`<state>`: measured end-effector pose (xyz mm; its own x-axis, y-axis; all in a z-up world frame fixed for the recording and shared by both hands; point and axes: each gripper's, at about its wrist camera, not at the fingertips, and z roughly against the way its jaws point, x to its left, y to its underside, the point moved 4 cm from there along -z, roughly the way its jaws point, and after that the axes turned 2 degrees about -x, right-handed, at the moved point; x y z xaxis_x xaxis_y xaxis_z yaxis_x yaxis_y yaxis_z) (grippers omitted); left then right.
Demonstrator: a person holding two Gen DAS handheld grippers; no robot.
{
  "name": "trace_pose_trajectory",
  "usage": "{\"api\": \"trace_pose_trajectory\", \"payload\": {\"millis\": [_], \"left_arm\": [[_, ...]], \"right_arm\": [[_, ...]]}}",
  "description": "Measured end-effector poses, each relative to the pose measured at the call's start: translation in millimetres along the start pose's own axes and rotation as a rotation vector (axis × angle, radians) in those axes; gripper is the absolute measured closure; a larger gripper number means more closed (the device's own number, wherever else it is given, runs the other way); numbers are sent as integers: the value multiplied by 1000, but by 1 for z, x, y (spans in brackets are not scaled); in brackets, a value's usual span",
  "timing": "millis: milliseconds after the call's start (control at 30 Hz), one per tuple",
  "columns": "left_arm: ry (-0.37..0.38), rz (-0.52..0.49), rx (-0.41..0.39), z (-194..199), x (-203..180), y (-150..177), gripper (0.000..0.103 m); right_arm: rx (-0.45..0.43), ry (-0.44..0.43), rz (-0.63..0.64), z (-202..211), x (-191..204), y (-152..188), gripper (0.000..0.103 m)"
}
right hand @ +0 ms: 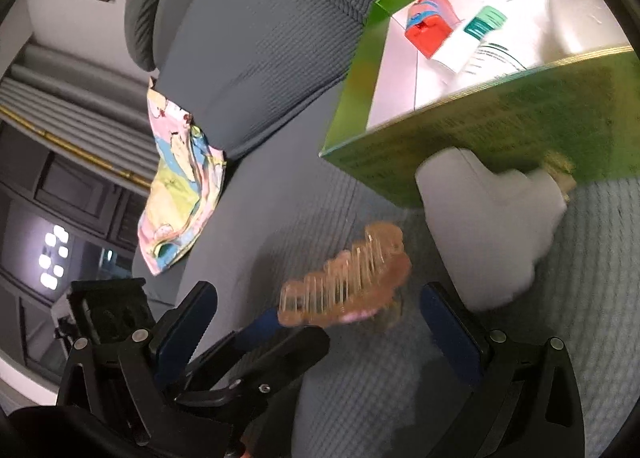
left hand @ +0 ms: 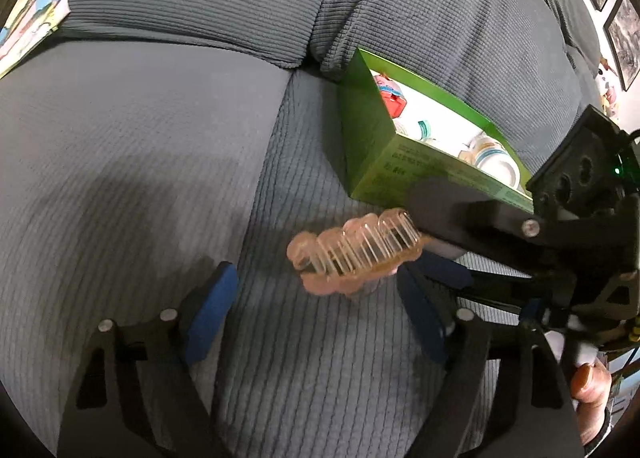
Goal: Organize rigid objects
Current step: 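Grasp the peach claw clip with the right gripper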
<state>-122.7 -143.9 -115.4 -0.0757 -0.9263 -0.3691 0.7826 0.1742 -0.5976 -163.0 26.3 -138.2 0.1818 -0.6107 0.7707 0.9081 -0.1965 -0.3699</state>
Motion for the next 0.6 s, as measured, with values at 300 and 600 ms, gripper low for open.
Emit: {"api": "trace_pose_trajectory", "payload": {"millis": [300, 600], "left_arm": [[76, -38, 27, -5, -10, 1, 50], [38, -100, 31, 2, -19, 11, 58]], "right_arm": [[29, 12, 22, -18, -8, -2, 42], [30, 9, 47, -15, -16, 1, 63]]}}
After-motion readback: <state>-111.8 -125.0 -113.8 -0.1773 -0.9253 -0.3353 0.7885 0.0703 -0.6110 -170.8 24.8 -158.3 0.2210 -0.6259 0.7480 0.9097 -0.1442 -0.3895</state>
